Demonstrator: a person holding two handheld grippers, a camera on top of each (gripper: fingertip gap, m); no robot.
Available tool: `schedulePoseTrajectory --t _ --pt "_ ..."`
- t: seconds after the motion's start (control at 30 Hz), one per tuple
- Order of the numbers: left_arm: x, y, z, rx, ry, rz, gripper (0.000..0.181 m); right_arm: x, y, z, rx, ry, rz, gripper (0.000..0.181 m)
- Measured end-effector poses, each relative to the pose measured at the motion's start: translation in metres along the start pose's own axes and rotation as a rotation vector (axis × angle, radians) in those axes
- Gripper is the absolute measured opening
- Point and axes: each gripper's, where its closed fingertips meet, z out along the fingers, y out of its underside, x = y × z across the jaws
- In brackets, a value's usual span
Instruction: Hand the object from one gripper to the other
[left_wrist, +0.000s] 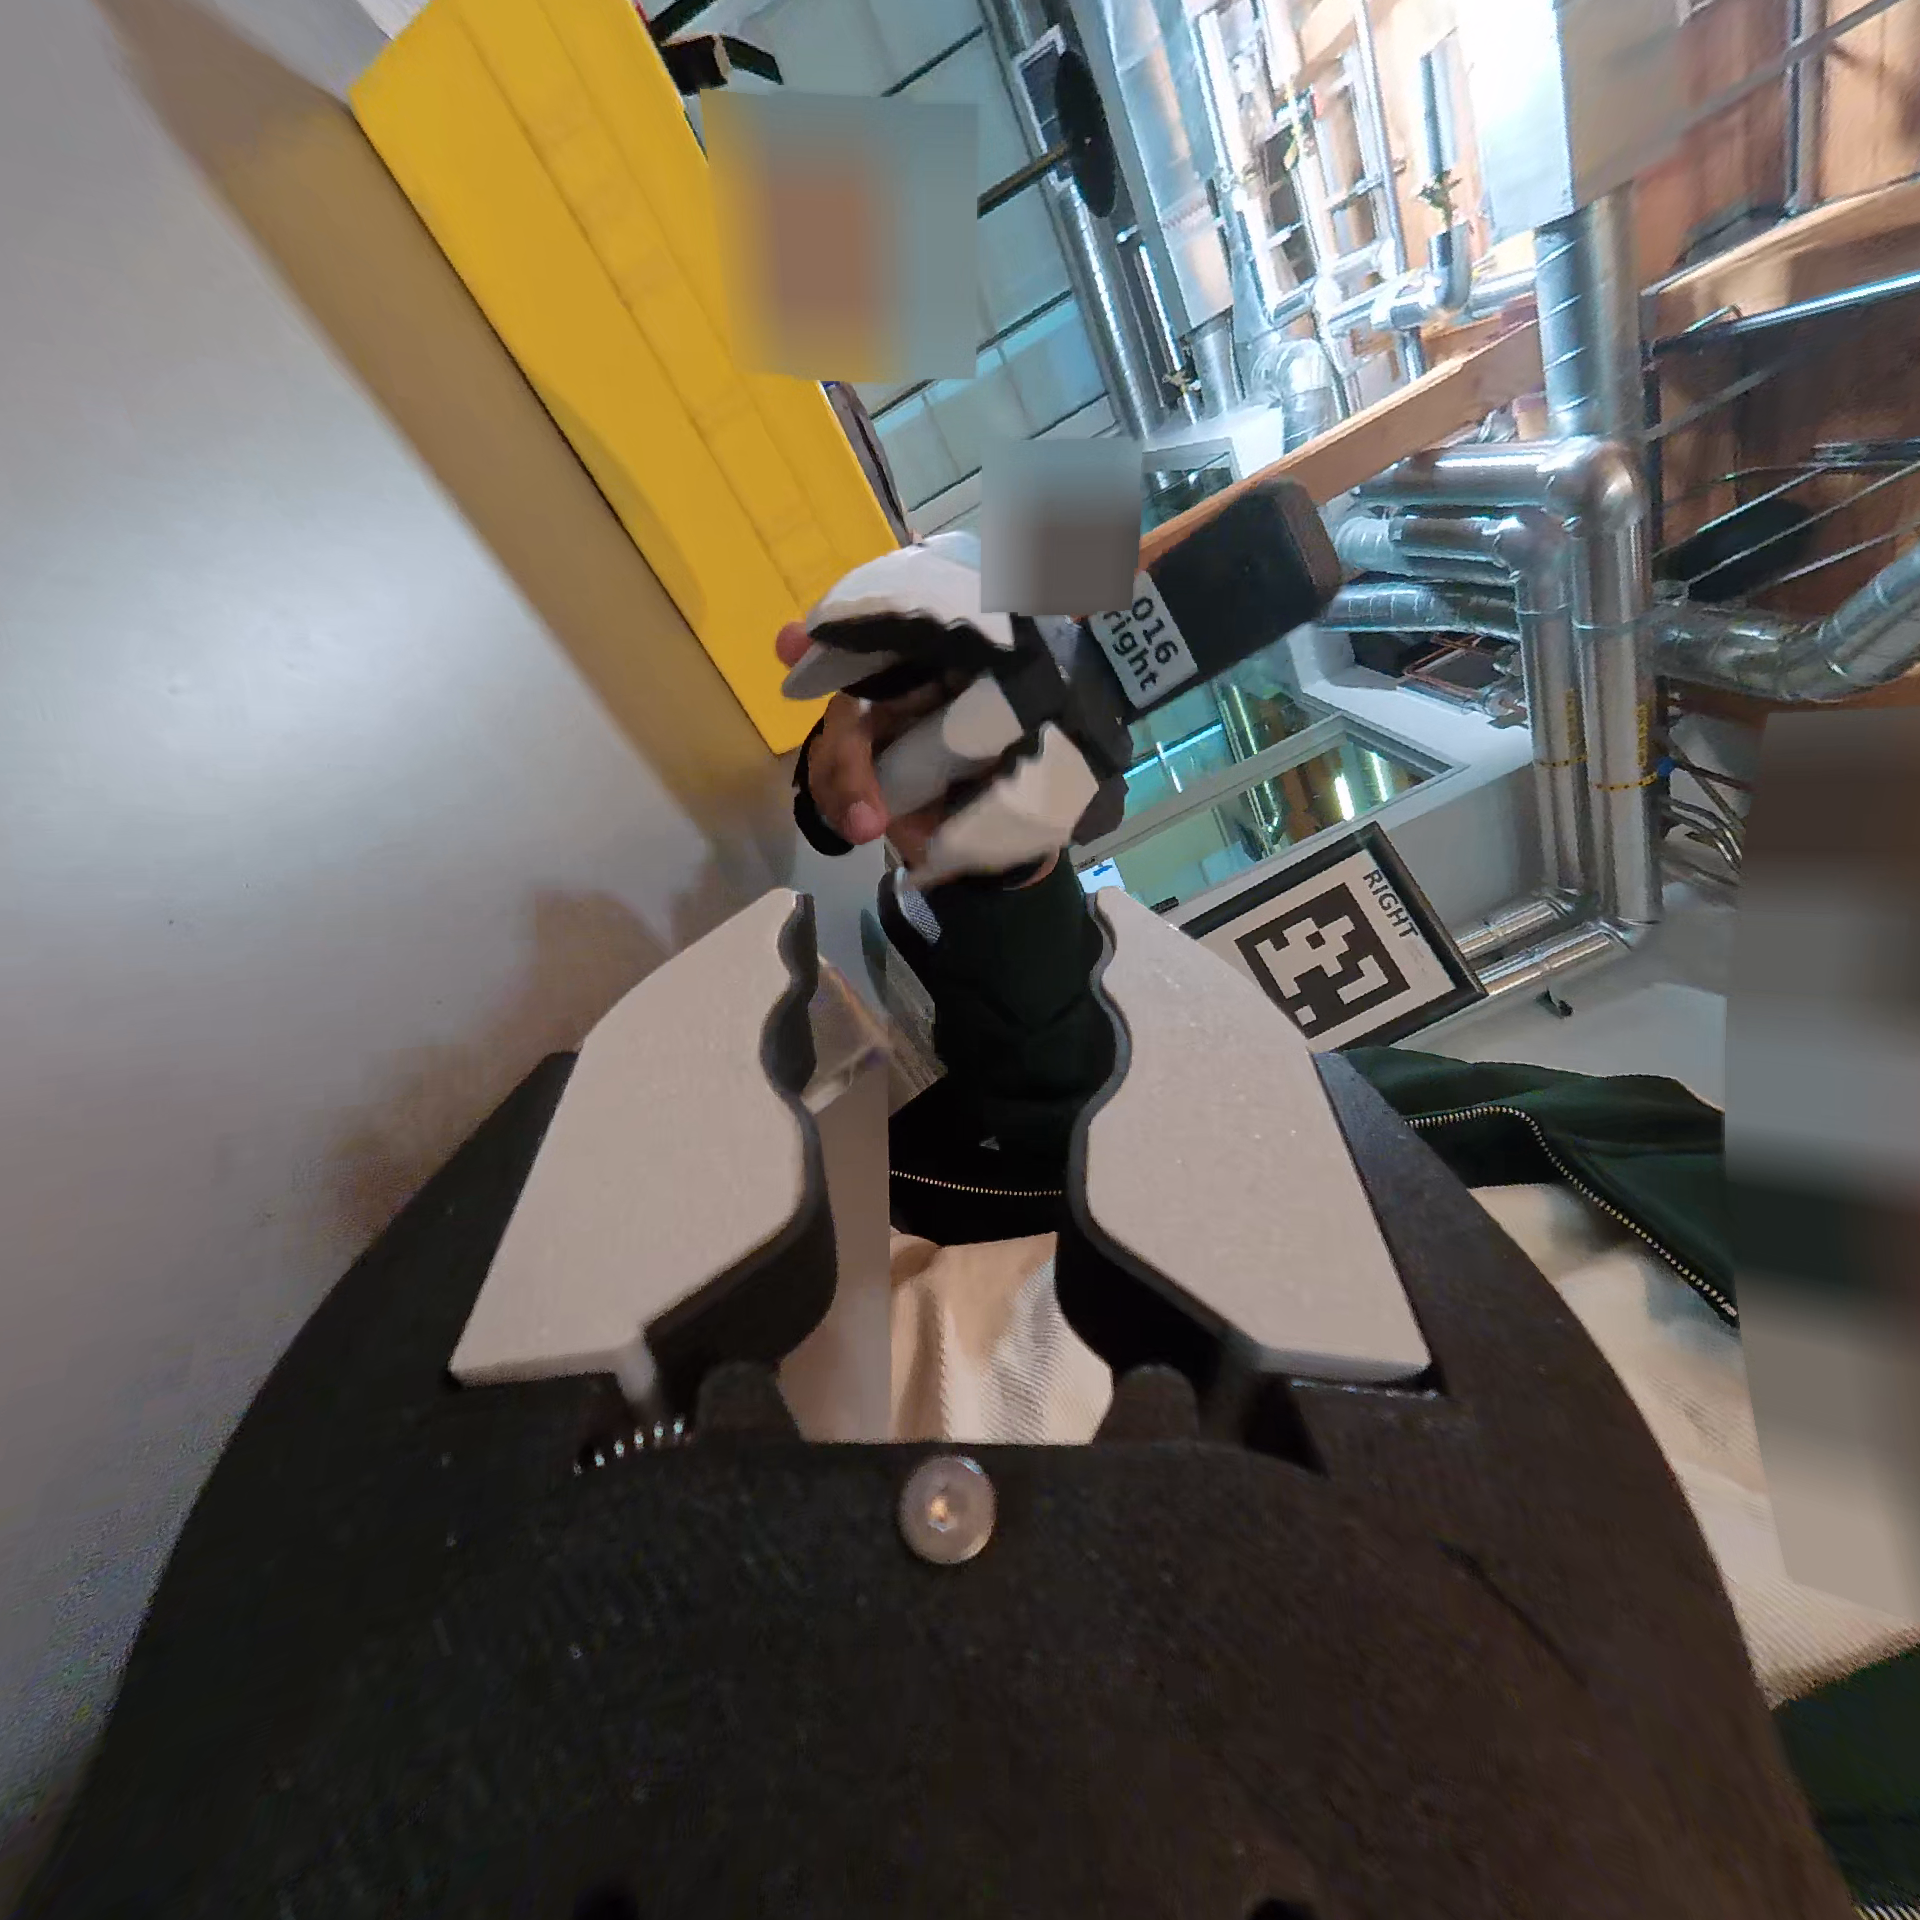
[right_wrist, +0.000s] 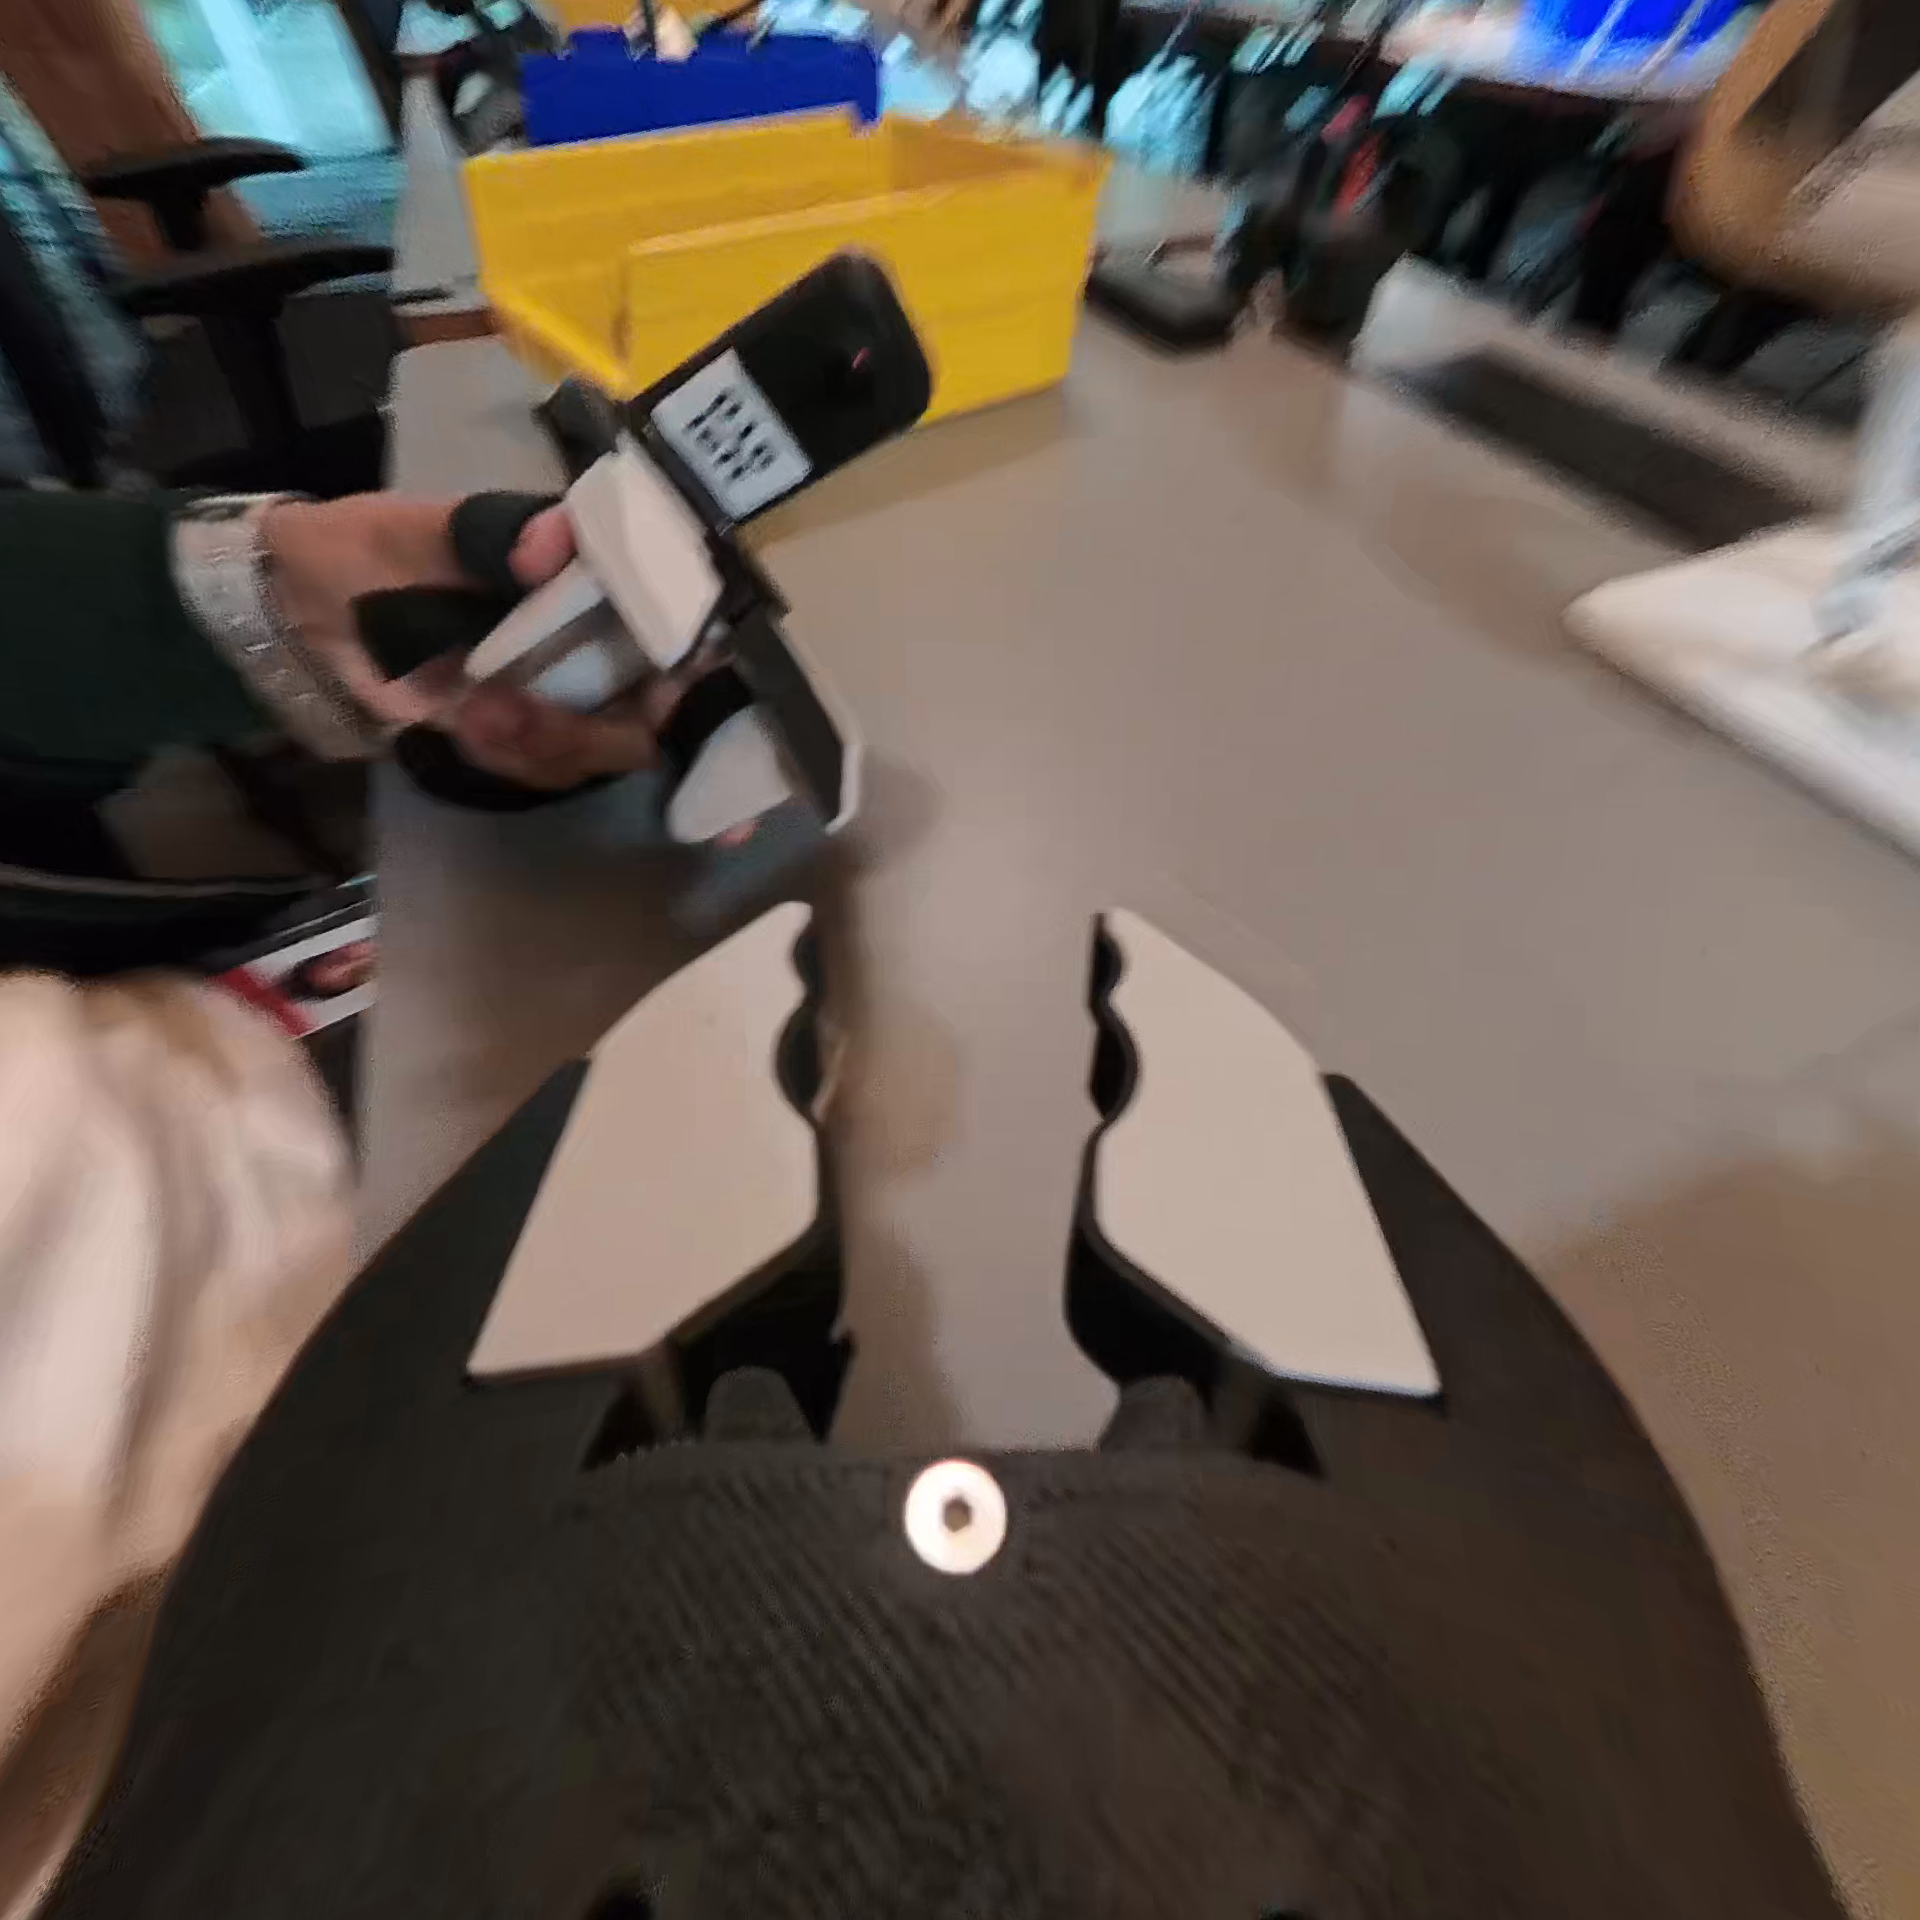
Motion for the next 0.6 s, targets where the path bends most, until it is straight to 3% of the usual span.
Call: schedulePoseTrajectory --t 0.03,0.1,0.17,0.37,0.5,0.6 --pt "-0.001 0.0 0.001 0.003 -0.004 0.002 0.049 -0.013 0.012 0.001 -0.055 -0.111 0.07 0.069" --pt "-0.001 -0.001 0.0 0.012 -0.002 0.001 0.048 -0.035 0.033 0.0 -0.159 -0.262 0.161 0.089" --pt "0.0 -0.004 -0.001 0.025 0.007 -0.006 0.047 -0.047 0.047 0.003 -0.223 -0.304 0.083 0.094" --pt "0.003 -0.011 -0.007 0.072 0.032 -0.013 0.043 -0.057 0.06 0.017 -0.312 -0.293 -0.039 0.081" --pt "0.008 -0.012 -0.006 0.077 0.063 -0.008 0.043 -0.057 0.055 0.017 -0.27 -0.295 -0.108 0.067" --pt "0.011 -0.011 -0.005 0.074 0.081 -0.009 0.043 -0.054 0.057 0.019 -0.275 -0.272 -0.145 0.066"
